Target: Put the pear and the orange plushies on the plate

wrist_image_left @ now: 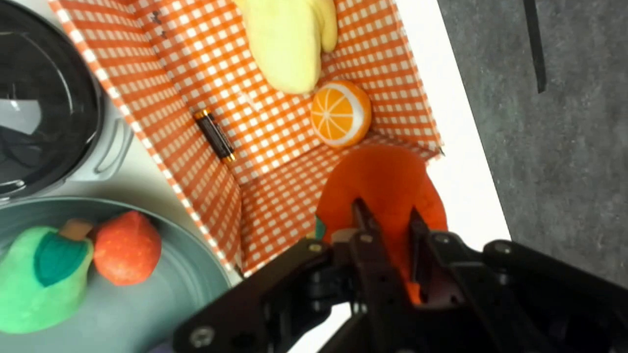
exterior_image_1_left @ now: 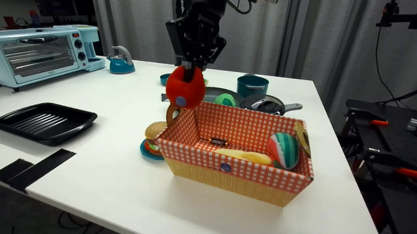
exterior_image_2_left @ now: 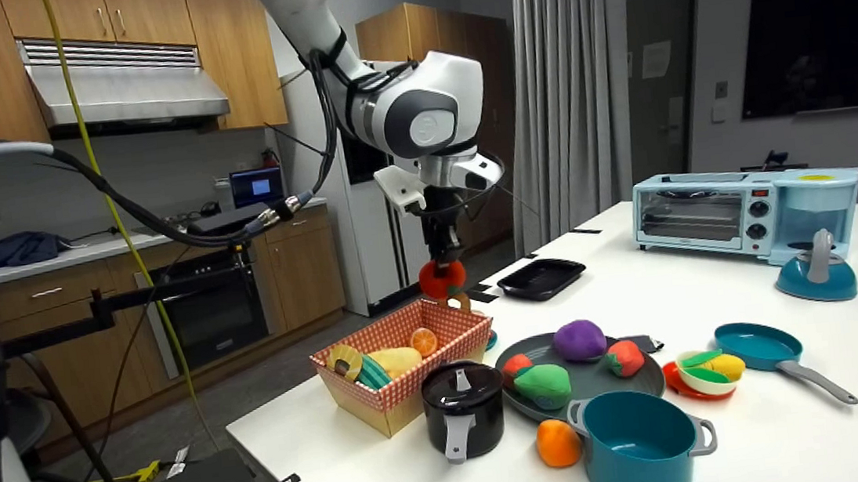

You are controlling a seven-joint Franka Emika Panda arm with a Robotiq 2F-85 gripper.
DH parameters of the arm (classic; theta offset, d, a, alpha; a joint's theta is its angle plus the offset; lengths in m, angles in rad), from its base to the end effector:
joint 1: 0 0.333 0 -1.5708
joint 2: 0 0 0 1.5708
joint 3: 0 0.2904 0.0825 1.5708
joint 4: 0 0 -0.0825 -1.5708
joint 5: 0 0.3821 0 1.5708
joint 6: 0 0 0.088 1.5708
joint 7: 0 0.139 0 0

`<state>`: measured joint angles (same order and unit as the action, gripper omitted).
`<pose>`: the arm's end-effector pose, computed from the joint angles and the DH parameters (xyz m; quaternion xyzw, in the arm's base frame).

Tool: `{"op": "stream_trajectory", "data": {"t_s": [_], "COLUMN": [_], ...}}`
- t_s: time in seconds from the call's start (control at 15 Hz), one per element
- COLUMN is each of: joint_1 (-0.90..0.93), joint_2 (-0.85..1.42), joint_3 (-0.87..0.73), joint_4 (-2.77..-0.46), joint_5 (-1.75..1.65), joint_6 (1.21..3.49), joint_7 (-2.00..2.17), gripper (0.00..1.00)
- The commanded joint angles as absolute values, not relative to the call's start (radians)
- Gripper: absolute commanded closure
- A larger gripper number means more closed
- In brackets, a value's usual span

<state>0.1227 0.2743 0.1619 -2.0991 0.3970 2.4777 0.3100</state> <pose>0.5607 0.1709 0.2469 -0.9734 0.1649 -0.0036 0.1589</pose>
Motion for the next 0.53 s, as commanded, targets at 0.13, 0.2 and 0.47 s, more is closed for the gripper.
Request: {"op": "stream_trajectory", "data": {"t_s": [0.13,0.2,0.47], "joint_1": [0.106,0.102,0.083], "joint_2": [0.176,0.179,0.206], "joint_3": [0.083,0.066,0.011], "joint_4": [-2.157,-2.161,-2.177], "joint_5": [0.370,0.357,0.320], "joint_6": [2.586,2.613,2.695], "joint_7": [0.365,0.371,0.390], "gripper": [0.96,0.96,0.96]}}
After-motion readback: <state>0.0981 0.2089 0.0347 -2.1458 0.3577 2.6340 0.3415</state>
